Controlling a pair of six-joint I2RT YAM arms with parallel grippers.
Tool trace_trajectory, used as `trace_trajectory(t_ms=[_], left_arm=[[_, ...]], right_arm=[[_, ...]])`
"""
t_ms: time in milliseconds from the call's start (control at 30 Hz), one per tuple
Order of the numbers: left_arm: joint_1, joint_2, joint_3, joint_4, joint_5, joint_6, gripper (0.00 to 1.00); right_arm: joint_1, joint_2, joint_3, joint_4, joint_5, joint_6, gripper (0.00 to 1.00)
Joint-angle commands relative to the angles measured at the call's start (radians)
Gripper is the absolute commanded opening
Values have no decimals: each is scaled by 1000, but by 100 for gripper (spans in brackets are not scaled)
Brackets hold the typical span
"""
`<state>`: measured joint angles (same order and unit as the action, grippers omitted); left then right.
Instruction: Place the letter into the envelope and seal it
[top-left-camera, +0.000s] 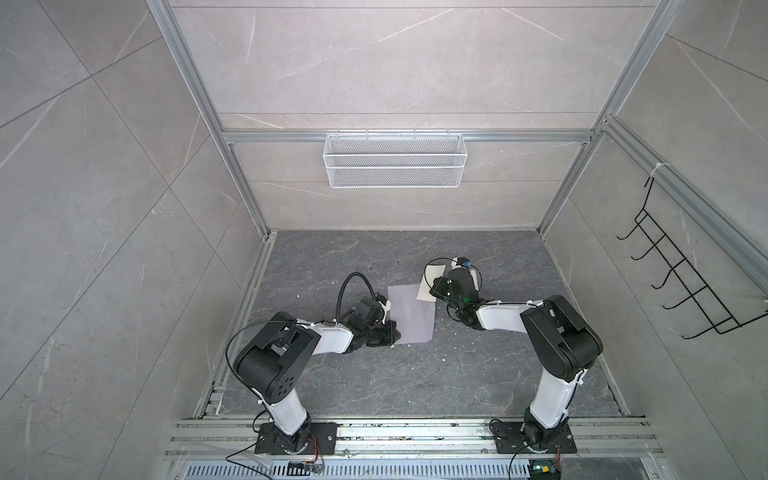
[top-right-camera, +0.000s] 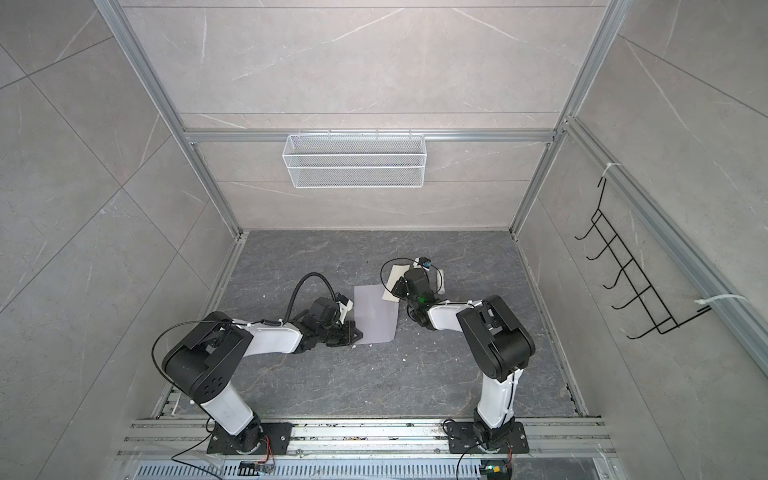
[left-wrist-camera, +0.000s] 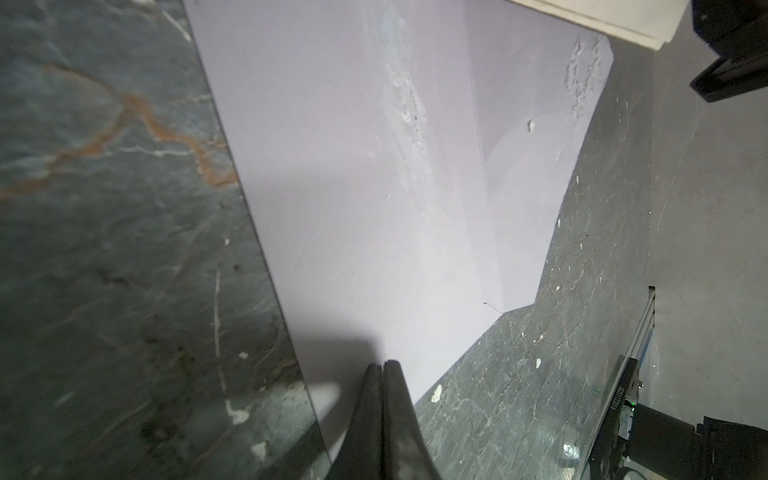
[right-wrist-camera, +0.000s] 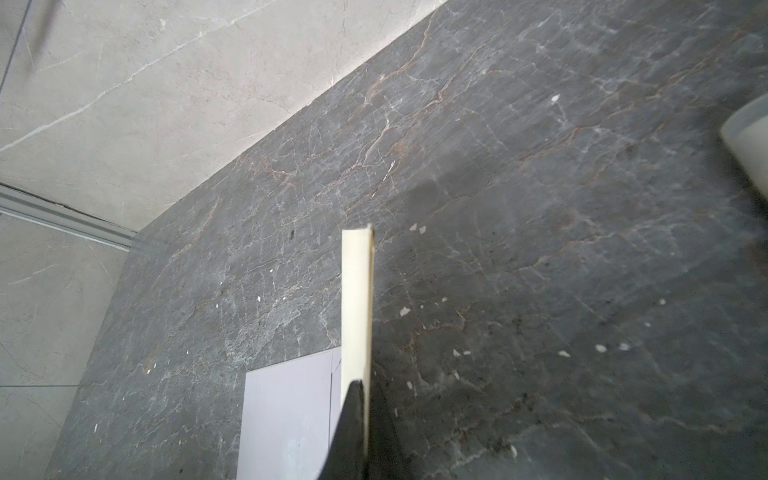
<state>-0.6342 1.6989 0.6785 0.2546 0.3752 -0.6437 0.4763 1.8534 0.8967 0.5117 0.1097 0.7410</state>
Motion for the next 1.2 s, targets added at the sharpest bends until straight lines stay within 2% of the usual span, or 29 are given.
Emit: trace_trajectory(t_ms=[0, 567, 1167], left_arm=[[-2, 21, 21, -5, -9, 14, 0], [-1, 27, 21, -5, -10, 12, 0], [-2, 38, 25, -3, -12, 10, 0]], right_arm=[[1, 24, 17, -21, 9, 3, 0], [6, 30, -6, -30, -37, -43, 0], [35, -13, 27, -168, -34, -165, 0]])
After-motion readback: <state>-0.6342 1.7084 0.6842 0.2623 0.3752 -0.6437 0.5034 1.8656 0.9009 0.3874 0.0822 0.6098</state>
